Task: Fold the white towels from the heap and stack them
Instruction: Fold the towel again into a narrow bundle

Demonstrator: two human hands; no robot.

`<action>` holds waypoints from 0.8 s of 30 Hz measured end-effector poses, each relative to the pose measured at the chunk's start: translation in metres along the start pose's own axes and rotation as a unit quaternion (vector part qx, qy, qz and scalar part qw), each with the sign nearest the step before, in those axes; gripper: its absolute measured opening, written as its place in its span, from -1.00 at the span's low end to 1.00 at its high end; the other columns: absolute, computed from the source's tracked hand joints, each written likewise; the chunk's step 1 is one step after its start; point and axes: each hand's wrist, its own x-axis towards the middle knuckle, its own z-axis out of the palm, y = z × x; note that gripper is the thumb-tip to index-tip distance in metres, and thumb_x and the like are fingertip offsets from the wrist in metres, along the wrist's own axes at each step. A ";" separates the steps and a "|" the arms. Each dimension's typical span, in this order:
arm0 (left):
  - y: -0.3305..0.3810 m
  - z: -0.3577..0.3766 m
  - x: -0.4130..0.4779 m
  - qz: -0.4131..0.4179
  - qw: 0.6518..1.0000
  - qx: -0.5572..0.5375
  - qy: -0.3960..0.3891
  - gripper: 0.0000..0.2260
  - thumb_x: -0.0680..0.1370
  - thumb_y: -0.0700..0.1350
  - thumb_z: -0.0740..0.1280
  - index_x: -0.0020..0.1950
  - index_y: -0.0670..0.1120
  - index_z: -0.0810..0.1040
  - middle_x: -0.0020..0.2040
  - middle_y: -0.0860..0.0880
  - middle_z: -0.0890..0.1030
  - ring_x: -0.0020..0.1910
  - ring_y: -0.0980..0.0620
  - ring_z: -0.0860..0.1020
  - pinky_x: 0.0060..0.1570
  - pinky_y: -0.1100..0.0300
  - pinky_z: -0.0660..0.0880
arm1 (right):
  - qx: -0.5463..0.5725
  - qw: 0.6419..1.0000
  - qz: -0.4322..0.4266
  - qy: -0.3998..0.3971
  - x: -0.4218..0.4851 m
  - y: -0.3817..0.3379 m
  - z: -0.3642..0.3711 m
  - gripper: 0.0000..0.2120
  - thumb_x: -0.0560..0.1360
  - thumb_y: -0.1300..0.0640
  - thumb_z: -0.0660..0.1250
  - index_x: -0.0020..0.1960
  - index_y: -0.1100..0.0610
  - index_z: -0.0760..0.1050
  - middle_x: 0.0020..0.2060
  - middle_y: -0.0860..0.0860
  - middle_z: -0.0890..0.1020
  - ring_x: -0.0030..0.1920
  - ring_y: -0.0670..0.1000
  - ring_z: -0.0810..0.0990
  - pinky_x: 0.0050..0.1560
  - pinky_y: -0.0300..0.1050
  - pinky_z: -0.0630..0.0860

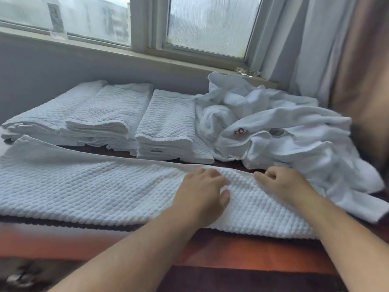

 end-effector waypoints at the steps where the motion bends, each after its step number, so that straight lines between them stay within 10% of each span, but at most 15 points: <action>1: 0.005 0.006 0.003 0.011 1.000 0.007 -0.002 -0.65 0.64 0.15 0.15 0.38 0.14 0.51 0.39 0.14 0.47 0.38 0.06 0.36 0.37 0.10 0.25 | -0.020 1.000 0.009 0.021 -0.004 0.014 -0.002 -0.60 0.51 -0.31 0.32 -0.25 0.01 0.55 -0.33 -0.10 0.63 -0.21 -0.04 0.58 -0.08 0.00 0.43; 14: 0.002 0.026 0.004 0.002 0.990 0.054 -0.130 -0.41 0.61 0.34 -0.11 0.62 0.23 -0.06 0.66 0.07 -0.09 0.62 0.06 -0.14 0.56 -0.06 -0.21 | -0.195 0.955 0.004 0.225 -0.015 0.012 0.008 -0.83 0.57 0.01 0.34 0.09 0.06 0.58 0.08 0.05 0.58 0.13 0.13 0.48 0.18 0.07 0.32; 17: 0.000 0.029 0.006 -0.007 0.990 0.055 -0.128 -0.37 0.57 0.38 -0.15 0.62 0.23 -0.10 0.66 0.09 -0.12 0.62 0.07 -0.17 0.56 -0.06 -0.22 | -0.094 0.987 0.032 0.124 -0.034 0.016 0.017 -0.64 0.62 -0.07 0.12 0.22 0.06 0.58 0.22 0.04 0.61 0.22 0.11 0.52 0.23 0.06 0.37; 20: -0.002 0.033 0.009 -0.015 0.990 0.058 -0.127 -0.32 0.52 0.42 -0.19 0.62 0.24 -0.11 0.65 0.11 -0.14 0.62 0.09 -0.17 0.57 -0.05 -0.22 | -0.074 0.995 0.051 -0.031 -0.044 0.026 0.018 -0.44 0.66 -0.18 -0.03 0.59 0.01 0.23 0.60 -0.06 0.21 0.60 0.00 0.11 0.56 0.06 0.09; 24: -0.001 0.033 0.008 -0.023 0.989 0.060 -0.130 -0.28 0.48 0.46 -0.22 0.62 0.24 -0.12 0.65 0.12 -0.14 0.61 0.10 -0.18 0.57 -0.06 -0.22 | 0.028 0.998 0.047 0.021 -0.054 0.027 0.010 -0.55 0.67 -0.05 0.14 0.49 0.11 0.42 0.52 -0.01 0.39 0.51 -0.01 0.31 0.49 -0.10 0.22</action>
